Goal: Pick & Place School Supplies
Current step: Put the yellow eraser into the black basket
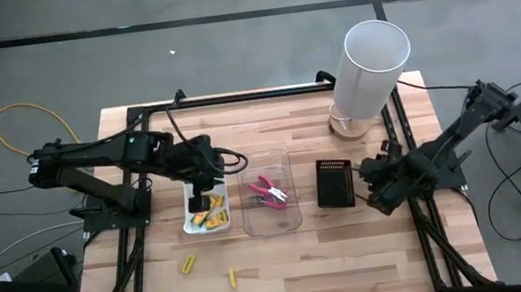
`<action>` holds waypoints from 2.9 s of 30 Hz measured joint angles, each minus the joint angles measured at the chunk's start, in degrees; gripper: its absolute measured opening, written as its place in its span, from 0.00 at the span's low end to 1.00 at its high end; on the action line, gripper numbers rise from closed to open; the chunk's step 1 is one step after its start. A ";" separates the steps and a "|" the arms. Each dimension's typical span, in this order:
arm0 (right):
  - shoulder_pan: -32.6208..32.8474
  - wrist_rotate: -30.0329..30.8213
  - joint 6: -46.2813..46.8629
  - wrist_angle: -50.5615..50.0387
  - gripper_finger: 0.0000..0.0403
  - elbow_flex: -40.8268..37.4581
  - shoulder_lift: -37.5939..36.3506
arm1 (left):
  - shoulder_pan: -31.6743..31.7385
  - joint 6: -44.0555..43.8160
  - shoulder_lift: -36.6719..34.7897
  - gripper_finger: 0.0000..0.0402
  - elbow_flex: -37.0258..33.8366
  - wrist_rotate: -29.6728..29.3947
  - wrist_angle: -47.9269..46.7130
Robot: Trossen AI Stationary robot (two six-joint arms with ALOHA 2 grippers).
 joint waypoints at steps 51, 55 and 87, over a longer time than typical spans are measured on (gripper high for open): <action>-9.65 -8.53 -7.54 16.72 0.39 -17.05 -6.40 | 2.33 -7.40 -20.35 0.13 -39.36 3.16 33.79; -12.63 -8.92 -7.86 16.79 0.39 -15.90 -6.42 | 3.21 -7.46 -20.33 0.13 -40.32 3.96 34.84; -31.01 -14.96 -21.76 17.35 0.39 -14.79 -6.40 | 2.75 -5.57 -20.33 0.13 -40.27 9.61 38.74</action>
